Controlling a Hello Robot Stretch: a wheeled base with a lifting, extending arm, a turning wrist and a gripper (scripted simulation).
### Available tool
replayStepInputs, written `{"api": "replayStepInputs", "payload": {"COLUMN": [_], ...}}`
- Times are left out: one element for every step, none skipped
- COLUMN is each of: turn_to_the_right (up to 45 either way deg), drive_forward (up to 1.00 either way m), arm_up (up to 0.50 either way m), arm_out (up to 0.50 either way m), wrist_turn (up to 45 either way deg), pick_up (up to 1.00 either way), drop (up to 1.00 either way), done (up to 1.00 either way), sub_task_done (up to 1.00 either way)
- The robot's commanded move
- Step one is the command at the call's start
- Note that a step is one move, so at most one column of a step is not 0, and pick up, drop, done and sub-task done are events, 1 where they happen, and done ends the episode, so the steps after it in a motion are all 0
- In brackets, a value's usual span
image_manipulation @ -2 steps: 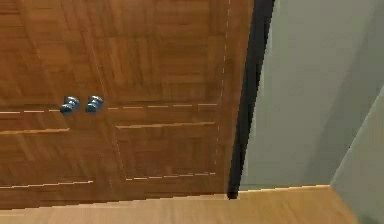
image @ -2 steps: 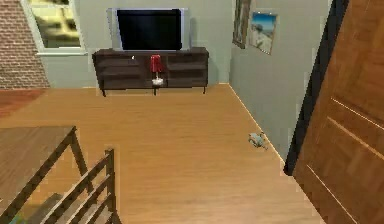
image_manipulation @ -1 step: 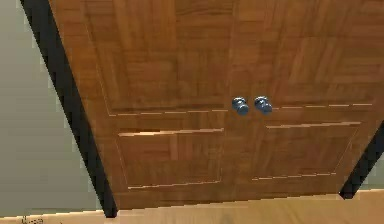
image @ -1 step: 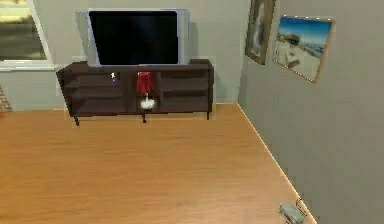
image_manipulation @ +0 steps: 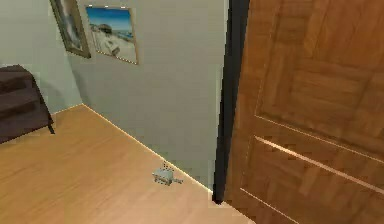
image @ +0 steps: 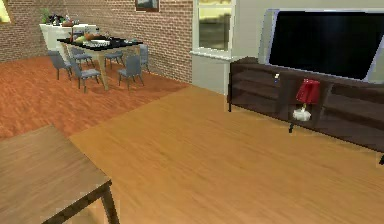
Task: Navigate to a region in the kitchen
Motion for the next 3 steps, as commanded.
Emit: {"api": "replayStepInputs", "payload": {"turn_to_the_right": [0.0,-45.0,0.0], "drive_forward": [0.85,0.0,1.0], "arm_up": [0.0,0.0,0.0], "arm_out": [0.0,0.0,0.0], "wrist_turn": [0.0,0.0,0.0], "pick_up": [0.0,0.0,0.0], "drop": [0.0,0.0,0.0], "done": [0.0,0.0,0.0], "sub_task_done": [0.0,0.0,0.0]}}
